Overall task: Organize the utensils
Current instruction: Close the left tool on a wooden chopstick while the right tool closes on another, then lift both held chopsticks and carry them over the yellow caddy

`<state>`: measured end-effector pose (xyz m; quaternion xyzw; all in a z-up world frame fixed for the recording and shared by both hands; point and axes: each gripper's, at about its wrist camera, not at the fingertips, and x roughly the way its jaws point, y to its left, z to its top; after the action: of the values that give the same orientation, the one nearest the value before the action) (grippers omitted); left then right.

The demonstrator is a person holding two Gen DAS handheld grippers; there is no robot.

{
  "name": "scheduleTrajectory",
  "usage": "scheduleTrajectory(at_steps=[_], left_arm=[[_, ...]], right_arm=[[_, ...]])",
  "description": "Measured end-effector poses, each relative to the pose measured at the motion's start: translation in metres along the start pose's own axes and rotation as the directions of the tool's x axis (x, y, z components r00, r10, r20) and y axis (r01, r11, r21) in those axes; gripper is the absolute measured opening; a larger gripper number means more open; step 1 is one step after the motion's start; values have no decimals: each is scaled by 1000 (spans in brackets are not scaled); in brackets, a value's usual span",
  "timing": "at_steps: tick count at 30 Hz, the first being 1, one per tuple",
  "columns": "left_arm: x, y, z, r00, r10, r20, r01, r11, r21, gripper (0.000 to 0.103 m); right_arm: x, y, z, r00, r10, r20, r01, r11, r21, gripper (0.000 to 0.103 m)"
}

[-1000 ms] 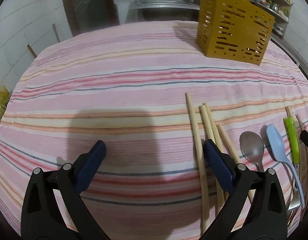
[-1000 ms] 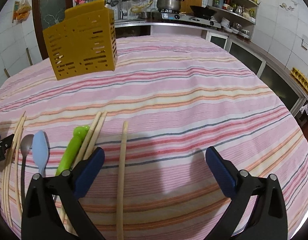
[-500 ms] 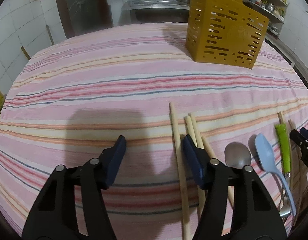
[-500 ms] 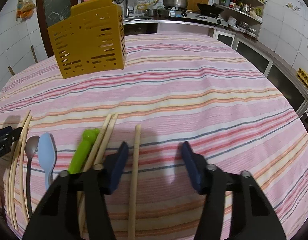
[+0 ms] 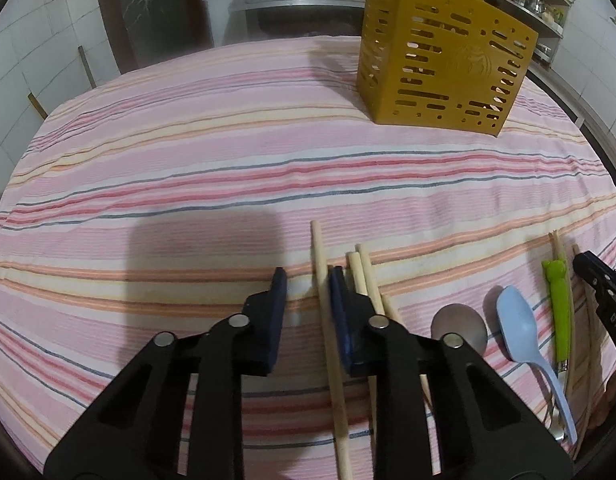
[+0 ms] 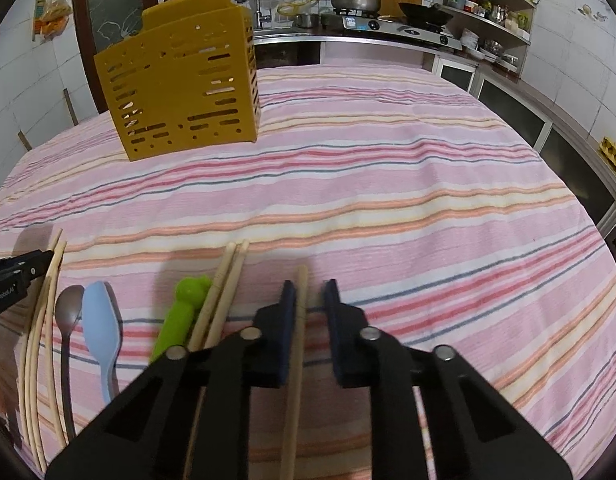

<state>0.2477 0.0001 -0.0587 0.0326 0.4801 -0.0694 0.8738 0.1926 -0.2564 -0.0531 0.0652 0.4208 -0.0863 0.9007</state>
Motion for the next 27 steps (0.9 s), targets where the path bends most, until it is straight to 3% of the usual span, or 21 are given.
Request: scheduleTrajectory(at_steps=[3, 12, 17, 20, 27], left_arm=[[-1, -1, -2, 1000, 1, 12, -1, 1000, 4, 8], [-12, 13, -5, 999, -18, 45, 20, 999, -46, 6], [-38, 17, -8, 992, -12, 125, 19, 998, -55, 5], [-63, 18, -11, 978, 1, 208, 11, 998, -57, 5], [-120, 21, -27, 915, 50, 401, -21, 997, -75, 5]], right_arm=[[-1, -2, 2, 1000, 13, 1, -13, 1000, 3, 7], [-27, -1, 9, 995, 57, 80, -59, 998, 16, 7], [-45, 1, 13, 985, 83, 152, -86, 996, 19, 6], [-57, 0, 16, 974, 94, 206, -100, 995, 21, 6], [-88, -2, 18, 923, 150, 355, -171, 985, 27, 6]])
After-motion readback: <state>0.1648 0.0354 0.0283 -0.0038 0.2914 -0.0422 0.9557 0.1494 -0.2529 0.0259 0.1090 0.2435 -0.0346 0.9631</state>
